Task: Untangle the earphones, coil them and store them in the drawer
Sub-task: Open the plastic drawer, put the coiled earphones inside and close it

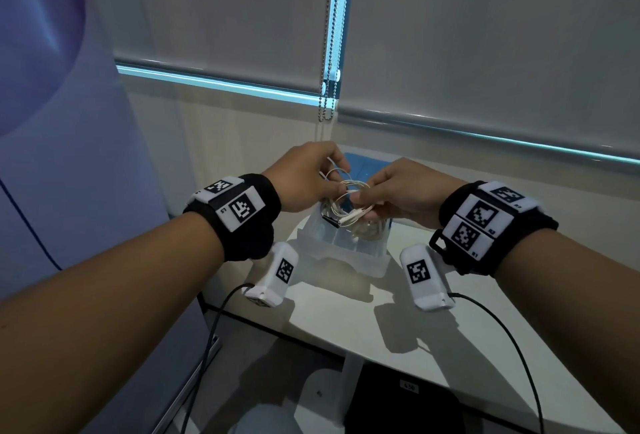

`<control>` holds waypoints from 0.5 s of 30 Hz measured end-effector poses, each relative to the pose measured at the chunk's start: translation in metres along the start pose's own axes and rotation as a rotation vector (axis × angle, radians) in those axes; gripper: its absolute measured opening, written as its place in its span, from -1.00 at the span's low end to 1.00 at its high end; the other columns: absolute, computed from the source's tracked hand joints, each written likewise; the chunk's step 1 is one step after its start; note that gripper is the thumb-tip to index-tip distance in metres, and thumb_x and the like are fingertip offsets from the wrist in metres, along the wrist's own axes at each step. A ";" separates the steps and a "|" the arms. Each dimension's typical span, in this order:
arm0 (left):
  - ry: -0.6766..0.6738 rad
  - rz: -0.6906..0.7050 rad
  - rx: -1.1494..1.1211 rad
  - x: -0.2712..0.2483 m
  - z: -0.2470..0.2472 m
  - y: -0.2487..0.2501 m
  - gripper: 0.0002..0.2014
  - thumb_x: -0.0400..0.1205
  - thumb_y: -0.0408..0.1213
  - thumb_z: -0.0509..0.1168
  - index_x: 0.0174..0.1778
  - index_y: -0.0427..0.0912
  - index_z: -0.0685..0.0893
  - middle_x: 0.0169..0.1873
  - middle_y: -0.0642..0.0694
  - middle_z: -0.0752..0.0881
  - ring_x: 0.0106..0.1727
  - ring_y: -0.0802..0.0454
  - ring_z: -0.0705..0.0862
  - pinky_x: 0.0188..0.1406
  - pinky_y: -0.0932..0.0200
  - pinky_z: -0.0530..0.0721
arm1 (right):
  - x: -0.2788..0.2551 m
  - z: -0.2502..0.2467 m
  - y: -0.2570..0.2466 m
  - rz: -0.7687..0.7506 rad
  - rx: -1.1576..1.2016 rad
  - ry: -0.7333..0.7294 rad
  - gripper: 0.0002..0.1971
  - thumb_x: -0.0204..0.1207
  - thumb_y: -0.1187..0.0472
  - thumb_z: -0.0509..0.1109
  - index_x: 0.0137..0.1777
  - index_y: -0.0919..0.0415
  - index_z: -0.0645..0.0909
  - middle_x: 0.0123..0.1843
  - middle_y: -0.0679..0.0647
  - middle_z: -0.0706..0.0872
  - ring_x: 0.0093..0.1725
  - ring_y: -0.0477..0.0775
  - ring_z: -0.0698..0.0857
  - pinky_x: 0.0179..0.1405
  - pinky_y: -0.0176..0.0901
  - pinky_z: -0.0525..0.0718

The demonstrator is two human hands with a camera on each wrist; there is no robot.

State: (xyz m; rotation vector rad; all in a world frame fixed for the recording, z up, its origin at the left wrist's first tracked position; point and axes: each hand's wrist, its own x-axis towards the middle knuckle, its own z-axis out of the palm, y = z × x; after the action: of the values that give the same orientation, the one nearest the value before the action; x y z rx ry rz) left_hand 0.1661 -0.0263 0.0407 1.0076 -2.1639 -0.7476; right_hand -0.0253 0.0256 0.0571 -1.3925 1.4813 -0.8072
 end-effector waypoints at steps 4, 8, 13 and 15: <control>0.003 -0.006 0.140 -0.003 0.004 -0.001 -0.90 0.59 -0.33 0.52 0.00 -0.16 0.78 -0.14 -0.07 0.83 -0.20 0.07 0.79 -0.07 0.14 0.79 | -0.001 0.006 0.005 0.037 -0.016 -0.044 -0.87 0.54 0.41 0.54 -0.03 0.54 0.74 -0.12 0.35 0.83 -0.21 0.10 0.86 -0.27 -0.29 0.79; -0.035 0.049 0.324 -0.006 0.011 -0.001 -0.89 0.61 -0.33 0.47 0.01 -0.06 0.82 -0.14 0.04 0.78 -0.17 0.16 0.71 -0.16 0.37 0.60 | -0.001 0.015 0.009 0.014 -0.164 0.008 -0.88 0.51 0.50 0.54 -0.08 0.36 0.66 -0.08 0.41 0.83 -0.20 0.22 0.88 -0.16 -0.11 0.87; -0.077 0.055 0.514 -0.006 0.013 -0.004 -0.85 0.63 -0.22 0.46 0.10 -0.03 0.84 -0.04 0.02 0.74 -0.09 0.05 0.63 -0.11 0.17 0.54 | 0.004 0.024 0.009 0.013 -0.301 0.046 -0.79 0.48 0.50 0.57 -0.11 0.28 0.59 -0.14 0.37 0.85 -0.18 0.30 0.90 0.06 0.18 0.86; -0.098 0.043 0.546 -0.006 0.012 -0.005 -0.85 0.63 -0.23 0.45 0.08 -0.03 0.85 -0.04 0.00 0.78 -0.09 0.01 0.68 -0.13 0.13 0.60 | 0.007 0.028 0.009 -0.002 -0.349 0.059 -0.80 0.47 0.47 0.59 -0.13 0.28 0.62 -0.20 0.30 0.86 -0.20 0.25 0.90 0.06 0.18 0.86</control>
State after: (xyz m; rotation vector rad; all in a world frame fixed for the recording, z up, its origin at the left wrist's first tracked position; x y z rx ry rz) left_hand 0.1632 -0.0212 0.0278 1.1999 -2.5334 -0.1801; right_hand -0.0029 0.0237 0.0374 -1.6362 1.7258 -0.6138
